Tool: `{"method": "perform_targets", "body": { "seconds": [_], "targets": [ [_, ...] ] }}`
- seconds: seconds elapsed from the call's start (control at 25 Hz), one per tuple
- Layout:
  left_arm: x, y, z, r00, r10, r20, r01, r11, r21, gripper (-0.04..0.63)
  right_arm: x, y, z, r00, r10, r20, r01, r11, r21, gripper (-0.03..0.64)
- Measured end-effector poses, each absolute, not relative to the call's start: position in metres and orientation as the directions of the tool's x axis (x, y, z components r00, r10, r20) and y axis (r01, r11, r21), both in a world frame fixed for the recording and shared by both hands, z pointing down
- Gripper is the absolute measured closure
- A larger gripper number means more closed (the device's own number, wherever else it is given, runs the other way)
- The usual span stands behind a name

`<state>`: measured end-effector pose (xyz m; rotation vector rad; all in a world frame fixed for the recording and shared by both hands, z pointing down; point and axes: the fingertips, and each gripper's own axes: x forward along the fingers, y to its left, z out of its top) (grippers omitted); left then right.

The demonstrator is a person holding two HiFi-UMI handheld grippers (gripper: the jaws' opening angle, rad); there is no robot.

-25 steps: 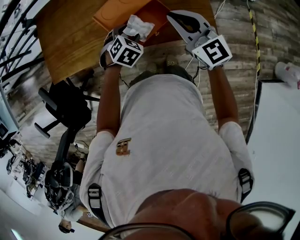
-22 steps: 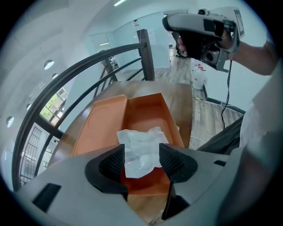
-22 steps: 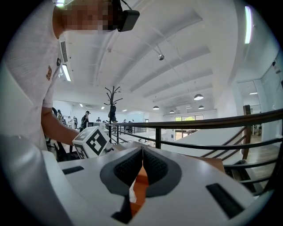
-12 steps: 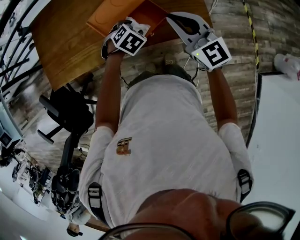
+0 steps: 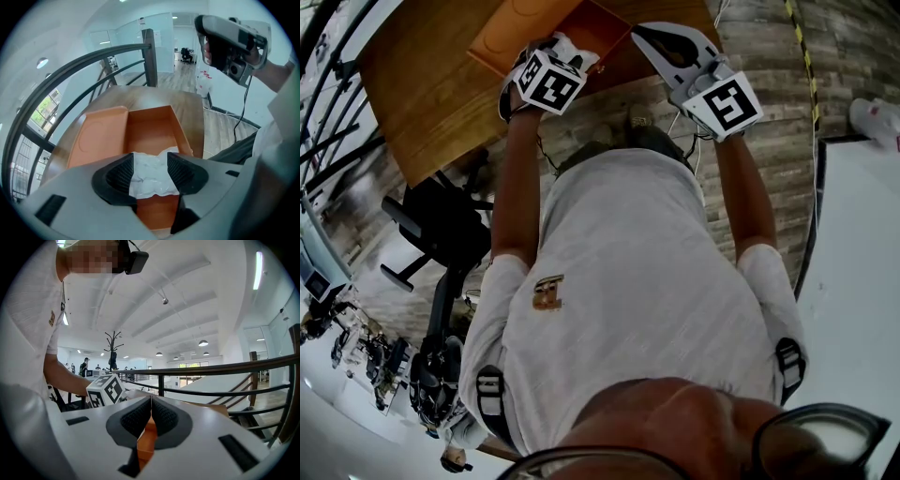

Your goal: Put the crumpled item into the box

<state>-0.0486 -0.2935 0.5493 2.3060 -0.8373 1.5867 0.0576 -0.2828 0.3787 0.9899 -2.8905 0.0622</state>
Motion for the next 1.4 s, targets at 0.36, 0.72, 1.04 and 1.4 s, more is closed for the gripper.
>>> {"method": "perform_targets", "body": {
  "seconds": [0.36,0.72,1.04,1.4],
  "targets": [
    [-0.044,-0.301,0.501,0.435,-0.489,0.756,-0.665,-0.741,-0.096,0.476,0.032,-0.272,0.378,-0.821,-0.566,0.073,-0.567,0.824,0.011,0.583],
    [-0.027,-0.29,0.433,0.666,-0.625,0.408,-0.682,-0.731,-0.006,0.562,0.013,-0.252,0.378,-0.843,-0.53,0.092,-0.535,0.844,-0.04,0.583],
    [-0.019,-0.269,0.392,0.752,-0.637,0.172,-0.65,-0.759,0.03,0.575,0.001,-0.239,0.371,-0.857,-0.509,0.079,-0.513,0.858,-0.042,0.583],
    [-0.026,-0.24,0.361,0.791,-0.611,0.025,-0.611,-0.79,0.052,0.575,-0.014,-0.221,0.36,-0.86,-0.509,0.029,-0.51,0.86,-0.021,0.584]
  ]
}}
